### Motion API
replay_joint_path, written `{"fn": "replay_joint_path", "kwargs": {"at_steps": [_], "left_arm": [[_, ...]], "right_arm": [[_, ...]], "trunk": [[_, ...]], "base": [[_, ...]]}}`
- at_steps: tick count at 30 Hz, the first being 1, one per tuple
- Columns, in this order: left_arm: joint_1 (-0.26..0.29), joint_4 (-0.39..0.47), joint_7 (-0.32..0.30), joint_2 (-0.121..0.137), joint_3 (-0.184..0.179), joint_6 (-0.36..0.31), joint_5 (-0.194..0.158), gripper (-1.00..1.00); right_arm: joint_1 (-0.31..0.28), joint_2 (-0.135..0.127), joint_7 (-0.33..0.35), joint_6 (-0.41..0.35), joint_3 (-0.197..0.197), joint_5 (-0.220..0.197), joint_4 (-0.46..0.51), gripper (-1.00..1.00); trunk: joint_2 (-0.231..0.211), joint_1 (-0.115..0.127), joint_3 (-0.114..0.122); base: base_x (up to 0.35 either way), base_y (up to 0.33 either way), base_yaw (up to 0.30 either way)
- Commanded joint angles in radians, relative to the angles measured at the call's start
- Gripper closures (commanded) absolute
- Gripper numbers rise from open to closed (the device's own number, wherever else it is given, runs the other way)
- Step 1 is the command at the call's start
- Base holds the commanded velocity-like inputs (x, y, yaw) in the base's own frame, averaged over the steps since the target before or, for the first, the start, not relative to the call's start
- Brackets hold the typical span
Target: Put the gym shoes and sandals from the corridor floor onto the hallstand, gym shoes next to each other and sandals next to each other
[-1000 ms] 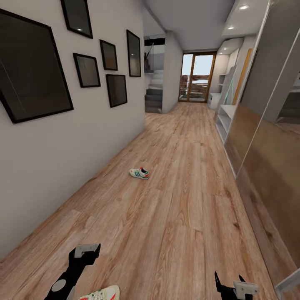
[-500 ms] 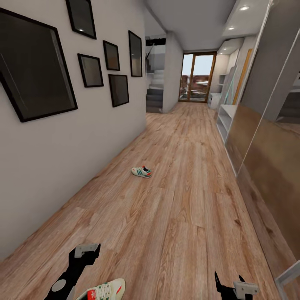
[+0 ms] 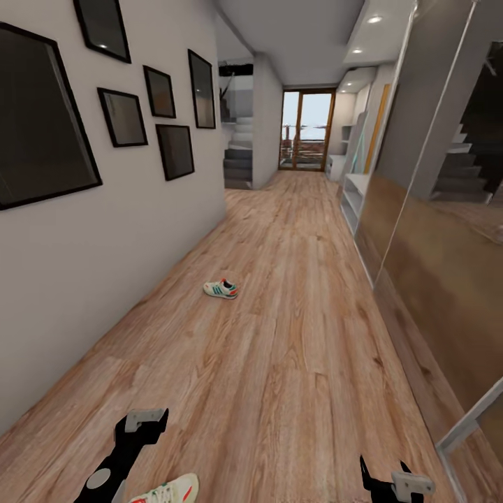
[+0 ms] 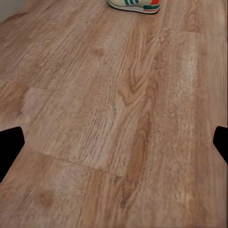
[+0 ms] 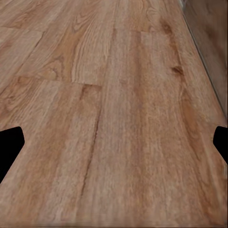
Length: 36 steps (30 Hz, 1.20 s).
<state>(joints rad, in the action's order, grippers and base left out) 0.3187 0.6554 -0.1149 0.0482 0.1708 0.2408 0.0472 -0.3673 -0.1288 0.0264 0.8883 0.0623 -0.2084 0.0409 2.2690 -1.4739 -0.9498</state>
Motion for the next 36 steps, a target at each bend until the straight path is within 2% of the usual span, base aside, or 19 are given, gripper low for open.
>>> {"fn": "replay_joint_path", "kwargs": {"at_steps": [1, 9, 24, 36], "left_arm": [[0.000, 0.000, -0.008, -0.001, 0.006, 0.003, 0.005, -1.00], [0.000, 0.000, -0.008, -0.001, 0.006, 0.003, 0.005, -1.00], [0.000, 0.000, -0.007, -0.001, 0.006, 0.003, 0.005, -1.00], [0.000, 0.003, -0.007, -0.001, 0.006, 0.003, 0.005, -1.00]], "right_arm": [[-0.001, 0.000, 0.003, 0.003, 0.006, -0.009, -0.001, -1.00], [-0.001, 0.000, 0.003, 0.003, 0.007, -0.009, -0.001, -1.00], [-0.001, 0.000, 0.003, 0.003, 0.006, -0.009, -0.001, -1.00], [-0.001, 0.000, 0.003, 0.003, 0.006, -0.009, -0.001, -1.00]], "trunk": [[0.000, 0.000, -0.001], [0.000, 0.000, -0.001], [0.000, 0.000, -0.001], [0.000, 0.000, -0.001]], "base": [[0.000, 0.176, -0.228], [0.000, 0.150, -0.092], [0.000, 0.012, -0.005], [-0.116, 0.085, 0.000]]}}
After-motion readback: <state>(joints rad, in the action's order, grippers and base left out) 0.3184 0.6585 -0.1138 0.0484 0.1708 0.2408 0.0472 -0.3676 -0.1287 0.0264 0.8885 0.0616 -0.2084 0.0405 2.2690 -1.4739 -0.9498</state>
